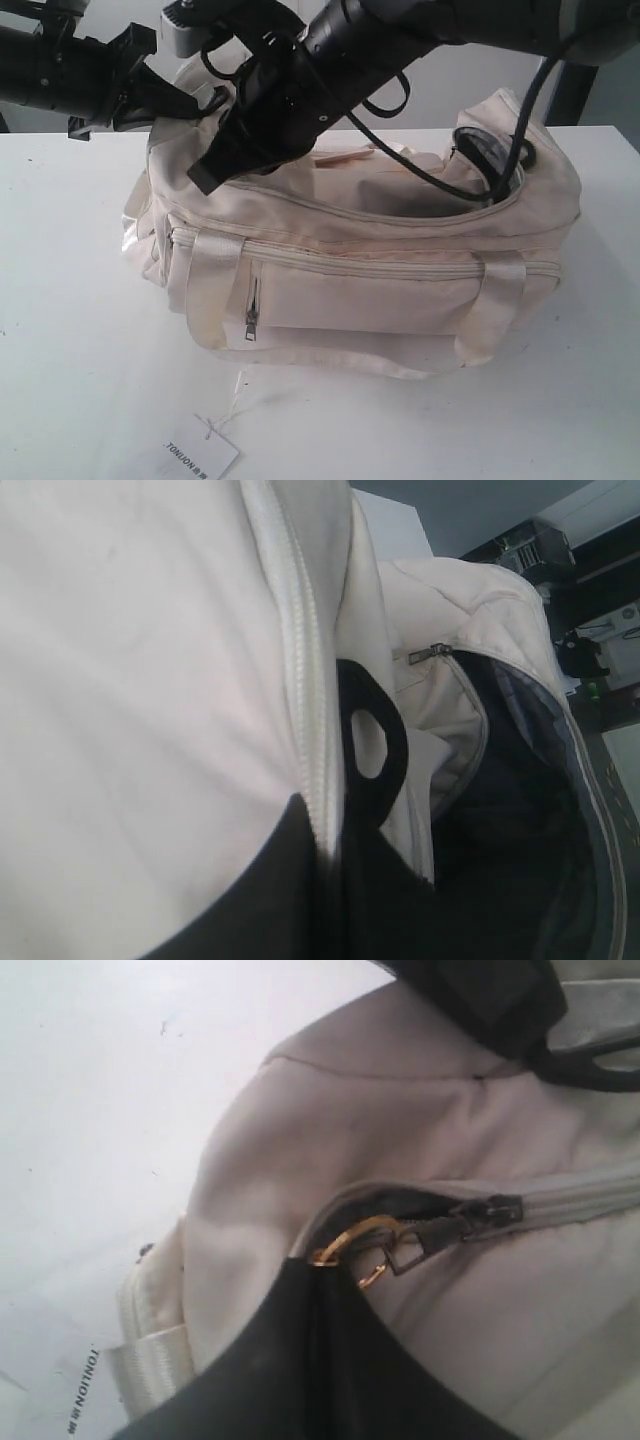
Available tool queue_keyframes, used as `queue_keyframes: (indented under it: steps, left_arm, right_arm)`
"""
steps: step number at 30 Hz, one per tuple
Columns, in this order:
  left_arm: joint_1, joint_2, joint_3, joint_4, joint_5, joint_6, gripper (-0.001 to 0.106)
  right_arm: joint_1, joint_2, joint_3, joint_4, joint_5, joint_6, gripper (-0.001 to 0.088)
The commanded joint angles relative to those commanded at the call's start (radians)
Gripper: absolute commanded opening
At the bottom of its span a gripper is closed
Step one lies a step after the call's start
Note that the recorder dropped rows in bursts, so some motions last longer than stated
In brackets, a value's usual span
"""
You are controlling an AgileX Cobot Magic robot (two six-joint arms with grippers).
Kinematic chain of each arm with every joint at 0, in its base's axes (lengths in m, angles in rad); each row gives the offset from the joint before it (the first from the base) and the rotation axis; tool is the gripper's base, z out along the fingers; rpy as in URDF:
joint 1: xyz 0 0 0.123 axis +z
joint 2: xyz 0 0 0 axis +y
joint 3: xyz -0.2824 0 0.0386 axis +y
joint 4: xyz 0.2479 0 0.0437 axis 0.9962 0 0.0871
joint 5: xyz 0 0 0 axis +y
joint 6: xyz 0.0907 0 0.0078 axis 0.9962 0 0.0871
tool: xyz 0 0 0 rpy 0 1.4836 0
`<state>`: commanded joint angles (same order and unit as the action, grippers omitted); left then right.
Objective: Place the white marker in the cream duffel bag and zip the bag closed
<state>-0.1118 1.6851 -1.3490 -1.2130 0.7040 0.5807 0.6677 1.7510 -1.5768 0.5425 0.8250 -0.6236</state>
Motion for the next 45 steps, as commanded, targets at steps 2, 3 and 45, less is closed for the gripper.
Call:
queue_keyframes:
  steps: [2, 3, 45]
  left_arm:
    - [0.0, 0.0, 0.0, 0.0, 0.0, 0.0, 0.0]
    - [0.0, 0.0, 0.0, 0.0, 0.0, 0.0, 0.0]
    - [0.0, 0.053, 0.011, 0.189, -0.101, 0.043, 0.0]
  right_arm:
    - [0.0, 0.0, 0.0, 0.009, 0.022, 0.0, 0.0]
    - [0.0, 0.0, 0.0, 0.009, 0.038, 0.0, 0.0]
    - [0.0, -0.016, 0.0, -0.105, 0.395, 0.128, 0.0]
